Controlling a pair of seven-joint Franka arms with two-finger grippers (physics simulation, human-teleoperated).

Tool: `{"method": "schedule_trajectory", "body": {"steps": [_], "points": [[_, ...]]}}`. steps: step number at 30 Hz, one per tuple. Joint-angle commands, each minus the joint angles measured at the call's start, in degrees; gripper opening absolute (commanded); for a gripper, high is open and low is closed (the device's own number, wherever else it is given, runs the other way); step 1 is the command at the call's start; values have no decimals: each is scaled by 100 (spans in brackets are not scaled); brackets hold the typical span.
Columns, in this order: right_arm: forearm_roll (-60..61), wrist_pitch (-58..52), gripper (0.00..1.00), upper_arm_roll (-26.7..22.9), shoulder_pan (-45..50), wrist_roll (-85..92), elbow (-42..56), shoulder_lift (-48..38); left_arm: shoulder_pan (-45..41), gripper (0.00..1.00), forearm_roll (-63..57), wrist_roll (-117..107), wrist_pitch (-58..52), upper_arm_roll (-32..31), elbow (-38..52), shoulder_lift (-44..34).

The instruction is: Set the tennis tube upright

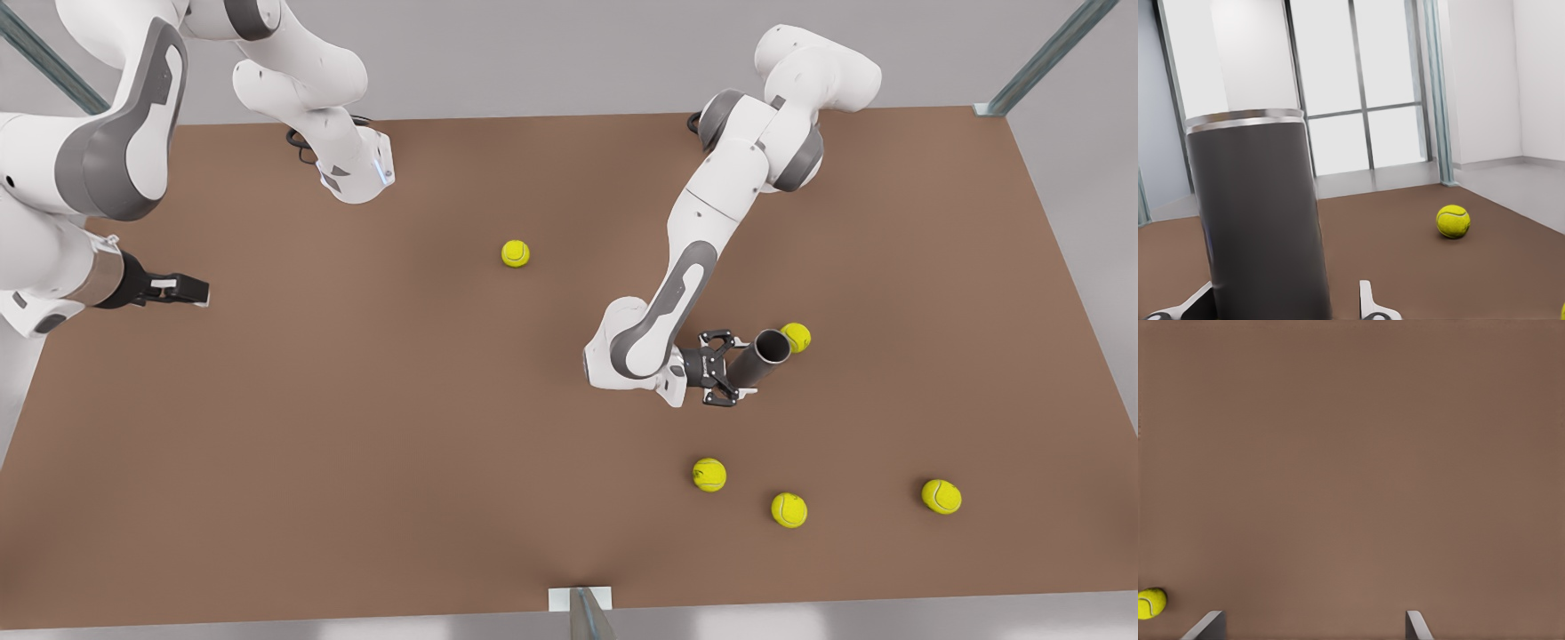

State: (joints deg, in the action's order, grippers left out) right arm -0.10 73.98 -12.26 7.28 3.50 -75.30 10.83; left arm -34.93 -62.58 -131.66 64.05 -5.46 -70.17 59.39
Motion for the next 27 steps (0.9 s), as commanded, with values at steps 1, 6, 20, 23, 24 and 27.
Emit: {"method": "schedule_trajectory", "body": {"steps": [1, 6, 20, 23, 24, 27], "points": [[1, 28, 100, -4, 2, 10, 6, -2, -5, 100, 18, 255, -24, 1, 4, -6], [19, -15, 100, -30, -68, 45, 76, 77, -189, 100, 194, 272, -51, -209, 12, -6], [-96, -15, 100, 66, -121, 19, 173, 33, 1955, 100, 3743, 9429, 1646, -1449, 2271, -1368], [-122, -7, 100, 66, -103, 10, 173, 130, 2878, 100, 5922, 12075, 2040, -651, 577, -3467], [-122, 2, 100, 66, -104, 19, 182, 138, 2861, 100, 6451, 12444, 2243, -52, -4, -4135], [-166, 11, 100, 66, -104, 10, 182, 138, 2843, 100, 6311, 12481, 2155, -42, -286, -4700]]}}
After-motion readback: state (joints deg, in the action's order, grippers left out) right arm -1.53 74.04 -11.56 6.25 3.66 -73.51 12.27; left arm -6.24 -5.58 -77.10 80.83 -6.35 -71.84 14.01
